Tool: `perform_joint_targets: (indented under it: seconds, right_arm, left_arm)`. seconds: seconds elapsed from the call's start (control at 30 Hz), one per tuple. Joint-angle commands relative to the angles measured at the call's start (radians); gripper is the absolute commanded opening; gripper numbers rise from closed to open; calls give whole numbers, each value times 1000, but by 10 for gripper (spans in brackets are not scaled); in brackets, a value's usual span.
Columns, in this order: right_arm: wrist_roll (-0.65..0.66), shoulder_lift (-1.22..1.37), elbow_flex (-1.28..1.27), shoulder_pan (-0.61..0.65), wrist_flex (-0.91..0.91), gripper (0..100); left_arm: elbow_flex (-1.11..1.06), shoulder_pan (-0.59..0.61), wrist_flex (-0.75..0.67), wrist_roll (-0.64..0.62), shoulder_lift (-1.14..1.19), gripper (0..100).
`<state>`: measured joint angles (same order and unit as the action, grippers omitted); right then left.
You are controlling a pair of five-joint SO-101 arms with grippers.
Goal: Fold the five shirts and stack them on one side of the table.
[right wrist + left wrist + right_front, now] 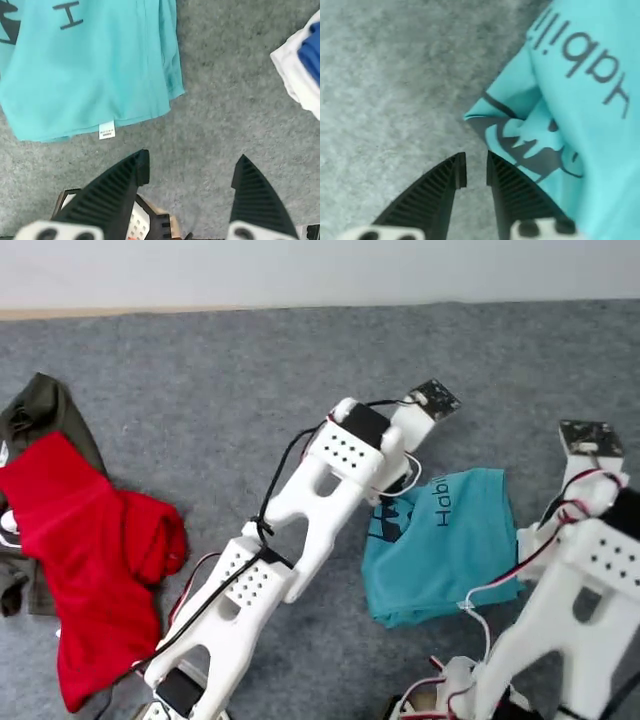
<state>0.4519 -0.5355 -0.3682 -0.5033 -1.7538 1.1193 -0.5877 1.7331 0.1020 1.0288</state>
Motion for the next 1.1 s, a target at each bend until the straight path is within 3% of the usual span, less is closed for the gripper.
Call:
perform_joint_targets:
  seconds: [0.0,0.23,1.07]
  right_arm:
    - [9,-71,-20,-12,-42,270]
    - [8,-91,-32,-10,-42,270]
    - [5,-94,-32,-10,-42,270]
  left_arm:
    - [4,-20,25,-2,-95,116]
    - [-4,-37,23,-2,-155,152]
    - [-5,-66,-60,6,63,155]
